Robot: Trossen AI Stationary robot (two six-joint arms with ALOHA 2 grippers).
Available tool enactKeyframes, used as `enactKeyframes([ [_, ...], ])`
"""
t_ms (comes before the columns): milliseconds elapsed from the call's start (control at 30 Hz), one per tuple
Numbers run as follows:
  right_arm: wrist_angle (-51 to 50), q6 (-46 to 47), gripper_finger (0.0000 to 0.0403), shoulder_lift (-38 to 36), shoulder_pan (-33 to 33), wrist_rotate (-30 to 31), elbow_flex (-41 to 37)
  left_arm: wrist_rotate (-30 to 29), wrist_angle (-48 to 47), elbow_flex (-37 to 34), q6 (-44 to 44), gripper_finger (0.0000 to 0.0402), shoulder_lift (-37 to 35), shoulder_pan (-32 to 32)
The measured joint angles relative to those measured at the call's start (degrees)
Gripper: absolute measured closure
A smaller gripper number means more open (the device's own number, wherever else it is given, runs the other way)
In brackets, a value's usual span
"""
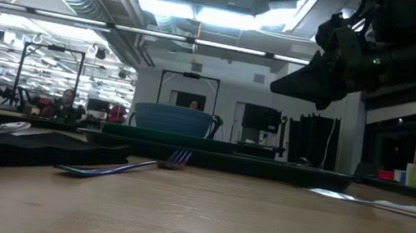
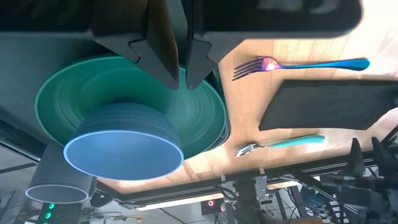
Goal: Set up tray
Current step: Put the black table napkin on the black serving tray to the top right of the green plate
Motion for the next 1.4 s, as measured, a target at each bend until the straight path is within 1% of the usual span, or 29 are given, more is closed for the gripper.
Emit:
enactKeyframes([
  [267, 0.0, 0.0, 0.0367, 0.0, 0.0, 0.0, 0.0, -1.1, 3.2, 0.0, 0.0, 0.0262, 2.3, 0.0],
  [733, 0.0, 0.0, 0.0367, 0.0, 0.0, 0.0, 0.0, -3.0, 2.9, 0.0, -1.5, 0.0262, 2.3, 0.0],
  [1233, 0.0, 0.0, 0.0367, 0.0, 0.0, 0.0, 0.0, -3.2, 2.8, 0.0, -3.3, 0.0262, 2.4, 0.0],
  [1400, 0.0, 0.0, 0.0367, 0.0, 0.0, 0.0, 0.0, -2.9, 3.0, 0.0, -5.4, 0.0262, 4.7, 0.2],
])
